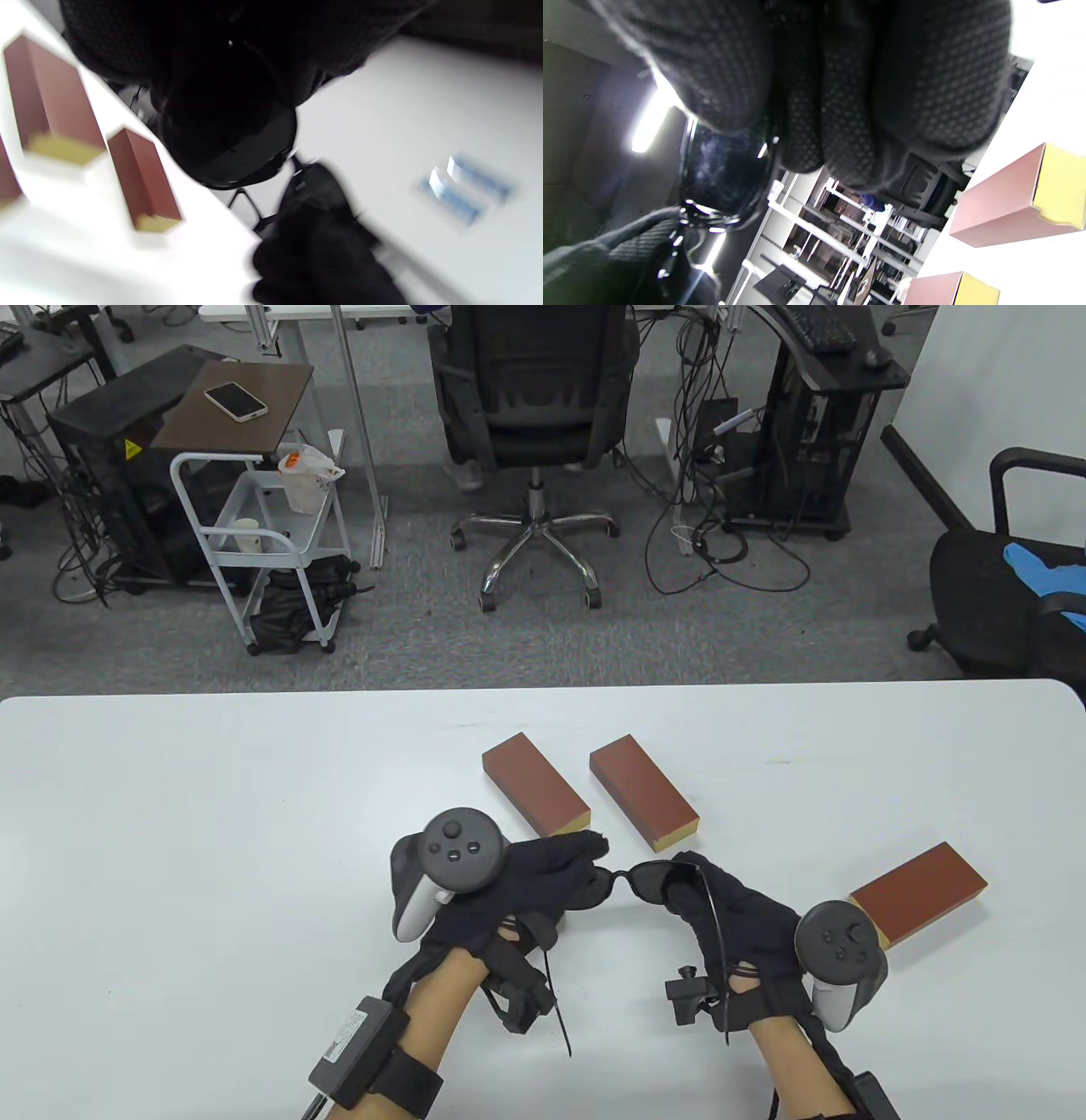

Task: Slide to open storage boxes and store sunglasses

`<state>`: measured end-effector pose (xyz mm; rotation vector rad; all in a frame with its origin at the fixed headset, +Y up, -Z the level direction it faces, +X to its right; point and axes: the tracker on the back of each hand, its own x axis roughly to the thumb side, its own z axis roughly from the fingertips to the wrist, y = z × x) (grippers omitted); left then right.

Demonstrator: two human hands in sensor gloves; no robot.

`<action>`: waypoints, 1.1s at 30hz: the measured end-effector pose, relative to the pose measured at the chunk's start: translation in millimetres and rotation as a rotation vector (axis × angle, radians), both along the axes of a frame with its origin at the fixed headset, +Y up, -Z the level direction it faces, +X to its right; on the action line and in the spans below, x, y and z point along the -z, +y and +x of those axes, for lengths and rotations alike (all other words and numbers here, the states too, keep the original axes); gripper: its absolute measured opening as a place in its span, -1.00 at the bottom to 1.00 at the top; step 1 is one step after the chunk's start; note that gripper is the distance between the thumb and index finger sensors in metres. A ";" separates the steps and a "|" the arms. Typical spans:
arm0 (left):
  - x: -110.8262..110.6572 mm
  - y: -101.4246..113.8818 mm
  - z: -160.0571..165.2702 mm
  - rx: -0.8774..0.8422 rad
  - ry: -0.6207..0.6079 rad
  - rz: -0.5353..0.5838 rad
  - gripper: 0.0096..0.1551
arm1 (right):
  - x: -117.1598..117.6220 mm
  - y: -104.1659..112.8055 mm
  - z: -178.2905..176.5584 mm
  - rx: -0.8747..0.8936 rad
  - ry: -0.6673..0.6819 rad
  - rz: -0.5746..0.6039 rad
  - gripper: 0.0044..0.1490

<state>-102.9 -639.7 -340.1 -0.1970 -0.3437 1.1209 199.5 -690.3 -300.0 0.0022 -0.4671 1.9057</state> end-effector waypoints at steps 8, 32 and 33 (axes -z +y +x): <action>-14.3 -46.4 -13.0 -0.536 -0.025 -0.258 -0.18 | -2.5 -6.8 -3.2 0.080 -0.050 -0.108 -0.33; -38.6 -84.2 0.1 -0.514 0.119 -0.335 -0.20 | -6.5 -18.7 -9.4 0.224 -0.041 -0.210 -0.40; -38.5 -84.4 0.1 -0.516 0.122 -0.334 -0.20 | -6.5 -19.4 -10.2 0.220 -0.036 -0.207 -0.41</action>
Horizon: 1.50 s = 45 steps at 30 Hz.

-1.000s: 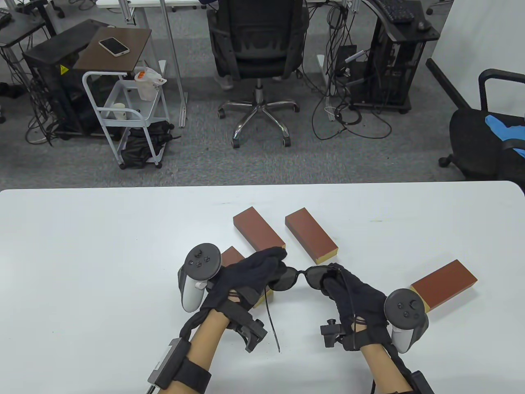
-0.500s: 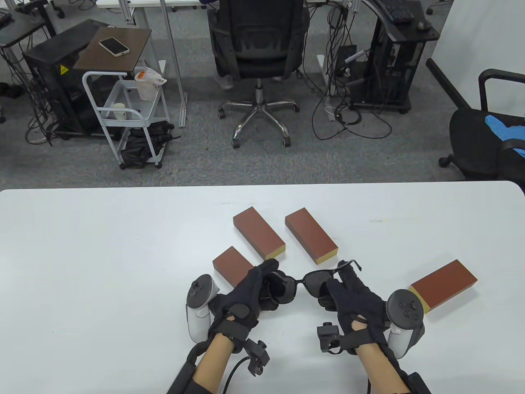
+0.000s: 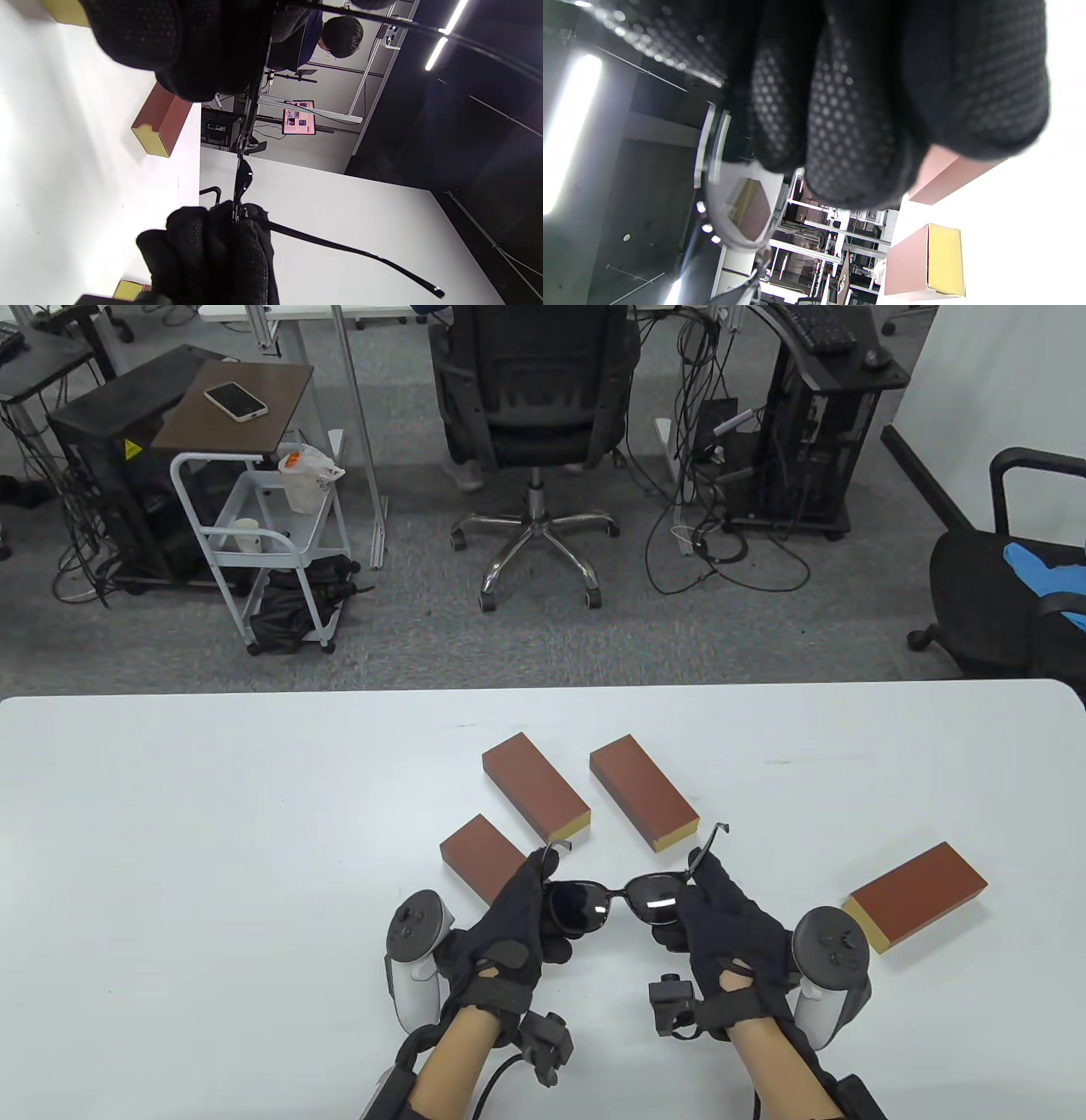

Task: Slide to open storage boxes and store sunglasses

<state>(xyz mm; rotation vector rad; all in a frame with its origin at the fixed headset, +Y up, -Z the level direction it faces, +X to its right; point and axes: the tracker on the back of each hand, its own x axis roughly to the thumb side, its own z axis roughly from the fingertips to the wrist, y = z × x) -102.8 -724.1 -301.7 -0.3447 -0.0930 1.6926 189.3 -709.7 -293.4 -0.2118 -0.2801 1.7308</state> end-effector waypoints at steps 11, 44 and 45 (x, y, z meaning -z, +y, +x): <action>1.0 -14.5 -12.4 -0.055 0.047 -0.074 -0.23 | 10.1 -6.2 -5.8 -0.052 0.195 0.075 -0.30; 1.4 -13.8 -19.6 0.154 0.199 0.002 -0.38 | 10.7 -15.3 -2.8 0.089 0.237 0.081 -0.29; 1.6 -14.5 -18.8 0.145 0.183 0.007 -0.37 | 10.5 -15.6 -1.8 0.090 0.227 0.073 -0.29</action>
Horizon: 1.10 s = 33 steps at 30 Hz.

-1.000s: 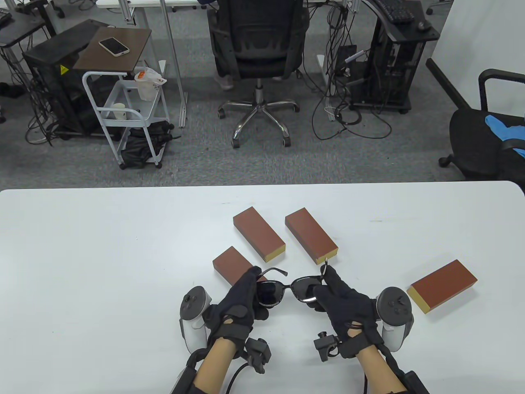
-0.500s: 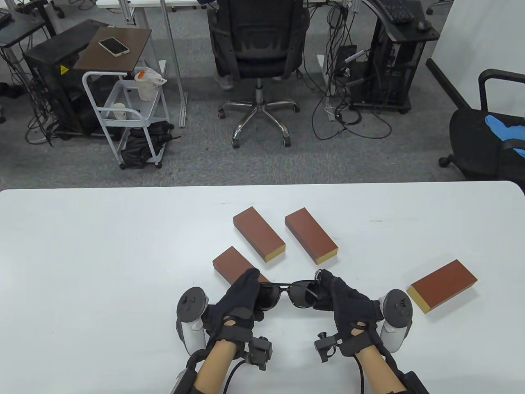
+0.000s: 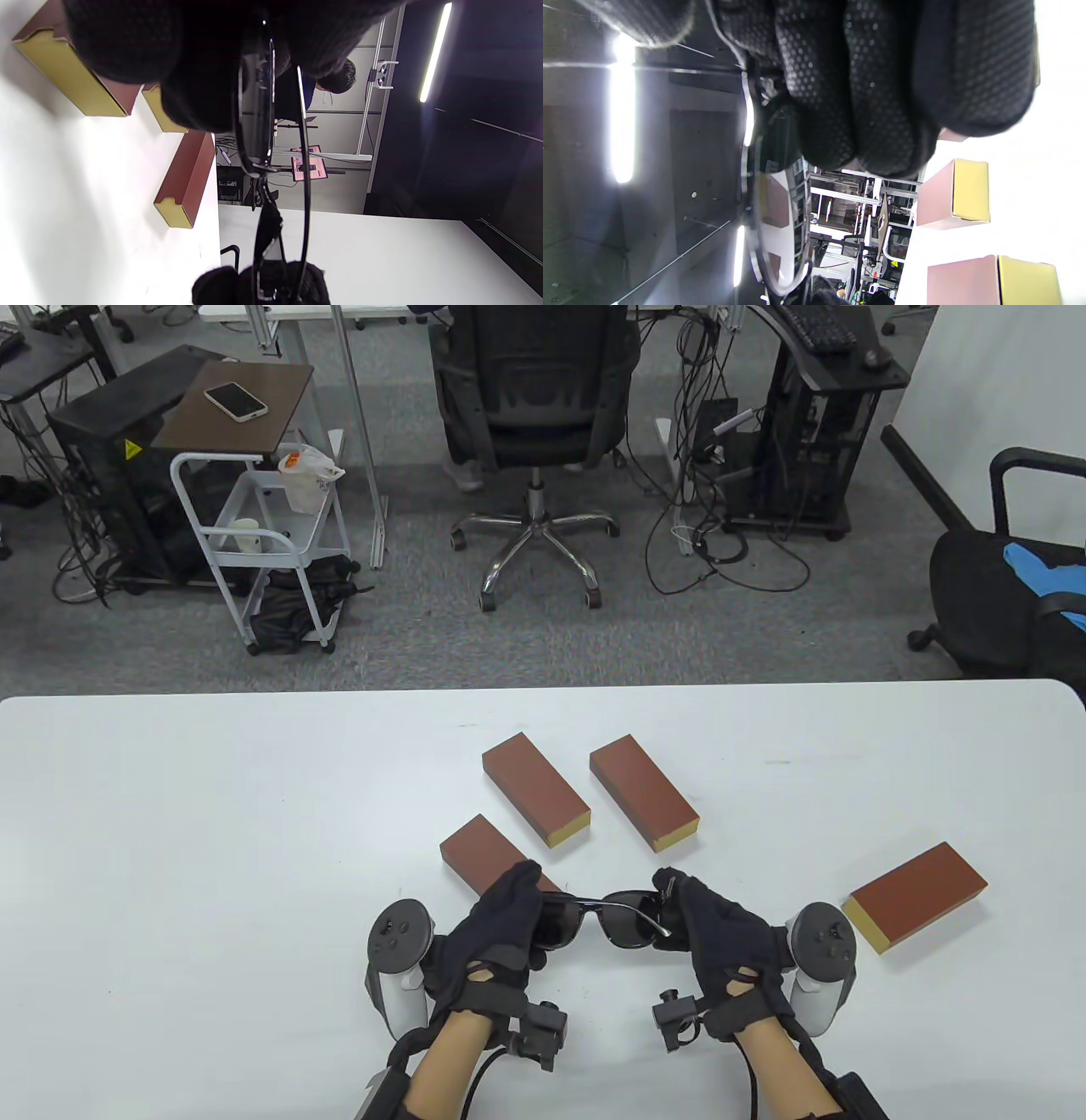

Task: Slide to open storage boxes and store sunglasses

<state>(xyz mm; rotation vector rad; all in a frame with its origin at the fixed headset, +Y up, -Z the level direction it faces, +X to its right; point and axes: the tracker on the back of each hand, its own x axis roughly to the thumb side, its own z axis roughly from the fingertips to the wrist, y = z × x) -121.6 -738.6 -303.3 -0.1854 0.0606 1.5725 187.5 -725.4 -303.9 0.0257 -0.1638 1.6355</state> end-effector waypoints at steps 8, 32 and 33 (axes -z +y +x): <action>-0.3 -4.1 12.2 -0.136 -0.138 0.017 -0.21 | 1.2 -4.7 12.2 0.008 -0.071 -0.062 -0.33; -4.6 -1.3 22.2 -0.170 -0.255 0.024 -0.13 | 1.9 -0.5 19.7 -0.156 -0.135 -0.112 -0.42; -4.8 -1.1 22.3 -0.170 -0.257 0.023 -0.15 | 1.8 -0.3 19.8 -0.169 -0.139 -0.109 -0.42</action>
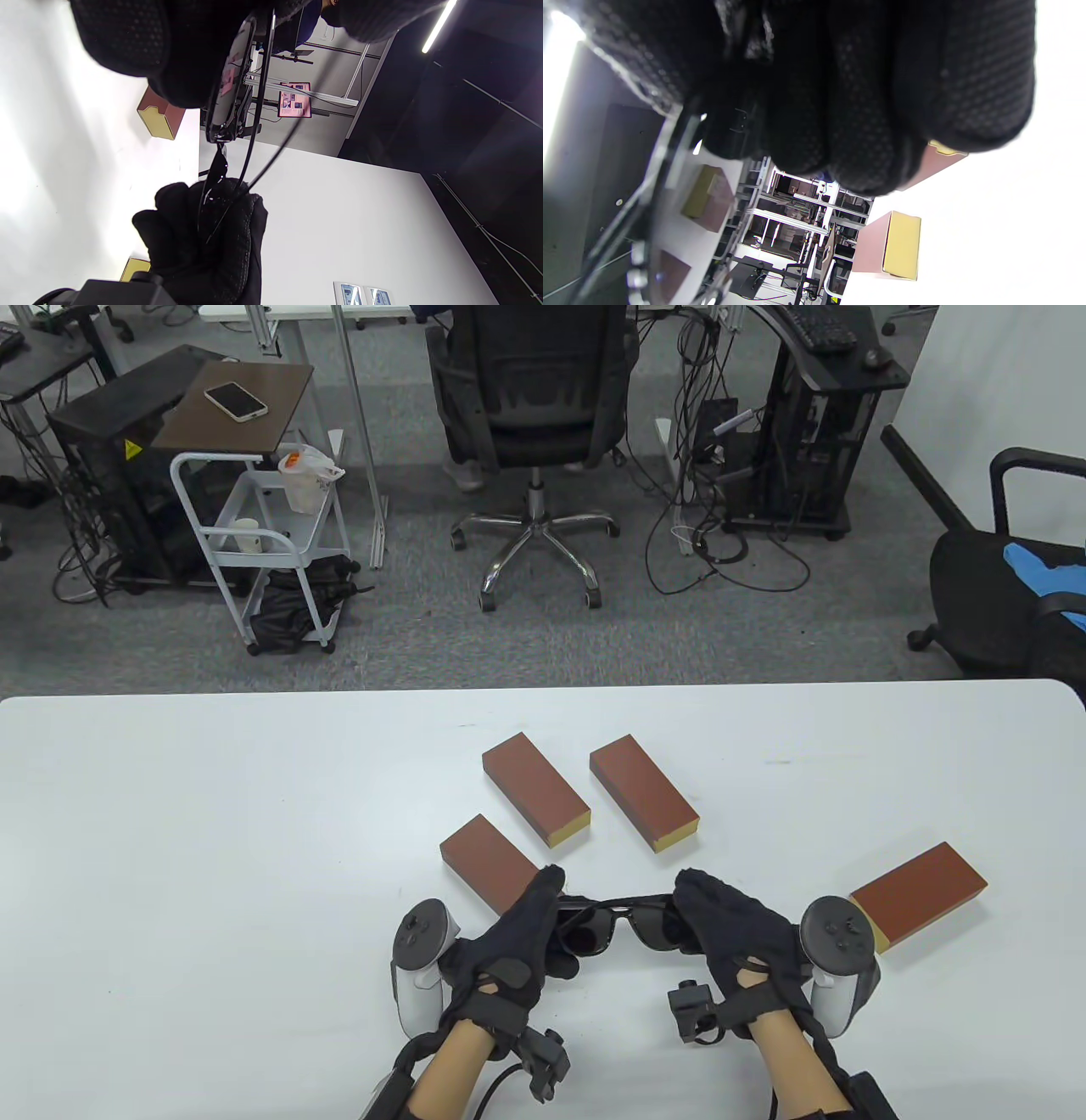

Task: Slide to open storage boxes and store sunglasses

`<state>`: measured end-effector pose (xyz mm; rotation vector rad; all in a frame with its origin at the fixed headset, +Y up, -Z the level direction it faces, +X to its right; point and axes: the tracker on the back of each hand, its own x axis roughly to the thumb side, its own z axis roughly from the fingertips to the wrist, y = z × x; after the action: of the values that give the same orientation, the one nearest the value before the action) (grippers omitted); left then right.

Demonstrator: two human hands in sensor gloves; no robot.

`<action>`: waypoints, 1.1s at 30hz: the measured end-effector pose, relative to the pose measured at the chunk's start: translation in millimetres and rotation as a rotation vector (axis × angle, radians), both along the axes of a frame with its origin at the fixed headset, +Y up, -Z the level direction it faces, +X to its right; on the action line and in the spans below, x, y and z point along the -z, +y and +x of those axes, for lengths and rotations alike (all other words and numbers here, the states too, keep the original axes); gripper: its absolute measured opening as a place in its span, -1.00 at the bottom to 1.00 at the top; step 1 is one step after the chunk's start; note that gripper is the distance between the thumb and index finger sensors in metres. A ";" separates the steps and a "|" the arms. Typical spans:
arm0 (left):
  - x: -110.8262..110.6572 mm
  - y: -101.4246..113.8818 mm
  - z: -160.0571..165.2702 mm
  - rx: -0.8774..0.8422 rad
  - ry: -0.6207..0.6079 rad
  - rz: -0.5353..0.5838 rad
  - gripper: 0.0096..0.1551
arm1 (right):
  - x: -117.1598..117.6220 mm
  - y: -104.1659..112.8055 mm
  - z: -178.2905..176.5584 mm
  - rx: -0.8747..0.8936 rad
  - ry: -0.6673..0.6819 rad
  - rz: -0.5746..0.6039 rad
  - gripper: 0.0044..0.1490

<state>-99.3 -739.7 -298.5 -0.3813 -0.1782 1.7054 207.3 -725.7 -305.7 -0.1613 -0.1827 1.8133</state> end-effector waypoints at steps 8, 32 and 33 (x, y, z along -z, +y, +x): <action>4.6 -2.0 -5.5 0.088 0.039 -0.036 -0.37 | -1.0 6.8 -1.9 -0.094 0.003 0.041 -0.42; 11.0 -19.3 -6.0 0.249 -0.064 0.009 -0.44 | -33.0 37.7 -91.0 -1.180 0.336 0.523 -0.52; 11.4 -20.2 -5.9 0.255 -0.066 0.008 -0.44 | -32.4 36.3 -92.3 -1.193 0.342 0.517 -0.52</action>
<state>-105.2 -759.9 -310.0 -0.4365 -0.1768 1.4419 115.0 -689.4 -273.4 0.7792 -0.5767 2.8351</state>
